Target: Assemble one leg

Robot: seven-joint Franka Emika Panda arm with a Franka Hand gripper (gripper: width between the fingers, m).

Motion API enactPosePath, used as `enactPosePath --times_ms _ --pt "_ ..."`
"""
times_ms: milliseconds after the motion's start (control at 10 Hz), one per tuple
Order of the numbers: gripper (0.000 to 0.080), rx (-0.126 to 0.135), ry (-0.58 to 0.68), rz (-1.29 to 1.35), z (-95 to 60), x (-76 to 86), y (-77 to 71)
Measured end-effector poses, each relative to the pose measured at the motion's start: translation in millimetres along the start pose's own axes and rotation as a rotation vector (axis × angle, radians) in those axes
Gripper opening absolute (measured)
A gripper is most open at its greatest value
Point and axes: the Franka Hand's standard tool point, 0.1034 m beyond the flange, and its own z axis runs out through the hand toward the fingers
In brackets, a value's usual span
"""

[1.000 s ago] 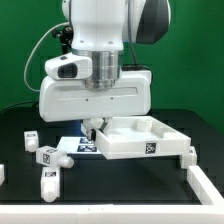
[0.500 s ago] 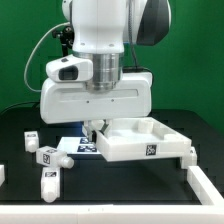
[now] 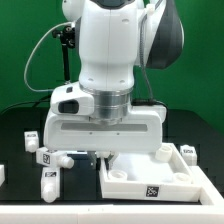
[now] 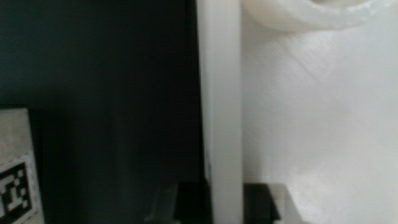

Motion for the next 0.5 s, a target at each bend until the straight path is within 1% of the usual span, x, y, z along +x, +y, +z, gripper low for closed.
enactPosePath --times_ms 300,400,500 --pt "0.0056 0.0 -0.003 0.0 1.5 -1.0 -0.2" --pt "0.0056 0.002 -0.014 0.022 4.2 1.0 0.1" --pt "0.0056 0.002 -0.032 0.047 9.0 12.0 0.9"
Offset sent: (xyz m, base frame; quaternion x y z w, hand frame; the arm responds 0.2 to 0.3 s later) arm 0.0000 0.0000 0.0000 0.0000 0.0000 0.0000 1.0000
